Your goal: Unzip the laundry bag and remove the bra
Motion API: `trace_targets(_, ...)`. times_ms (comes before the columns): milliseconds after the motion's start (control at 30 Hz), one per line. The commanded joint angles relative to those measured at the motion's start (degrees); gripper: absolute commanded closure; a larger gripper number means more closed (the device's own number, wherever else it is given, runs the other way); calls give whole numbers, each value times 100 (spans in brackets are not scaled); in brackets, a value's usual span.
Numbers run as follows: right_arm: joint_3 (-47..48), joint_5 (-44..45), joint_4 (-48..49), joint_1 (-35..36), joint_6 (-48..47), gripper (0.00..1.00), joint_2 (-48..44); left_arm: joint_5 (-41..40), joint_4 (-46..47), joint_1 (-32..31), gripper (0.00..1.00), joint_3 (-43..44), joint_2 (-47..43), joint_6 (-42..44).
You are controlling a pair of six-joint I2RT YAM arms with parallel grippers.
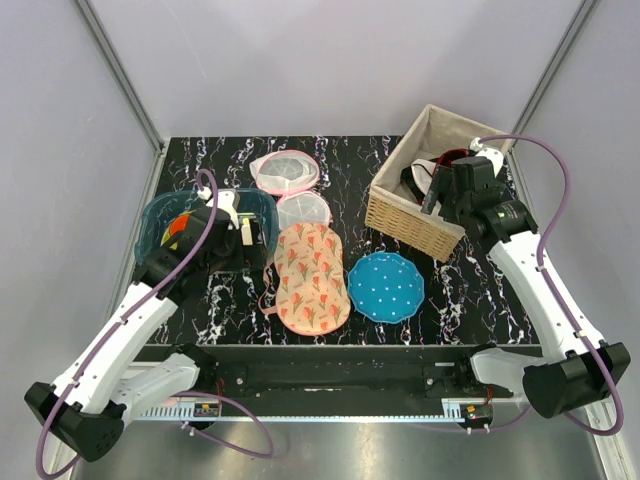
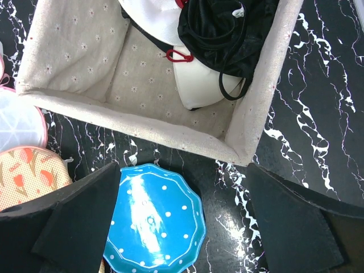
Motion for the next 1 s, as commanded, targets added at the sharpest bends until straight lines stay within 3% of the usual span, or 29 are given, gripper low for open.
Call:
trace_targets(0, -100, -41, 287, 3, -85, 0, -197, -12, 73, 23, 1, 236, 46, -207)
trace_targets(333, -259, -234, 384, -5, -138, 0, -347, 743, 274, -65, 1, 17, 152, -821)
trace_targets(567, -285, -524, 446, -14, -94, 0, -443, 708, 1021, -933, 1, -739, 257, -1604)
trace_targets(733, -408, -629, 489, -5, -68, 0, -584, -10, 1426, -1725, 1, -1117, 477, -2305)
trace_targets(900, -452, -796, 489, -14, 11, 0, -611, -1143, 1654, -1735, 1, -1960, 486, -2993)
trace_targets(967, -470, -937, 489, -5, -24, 0, -619, -1129, 2083, -1596, 3, -2302, 477, -3029)
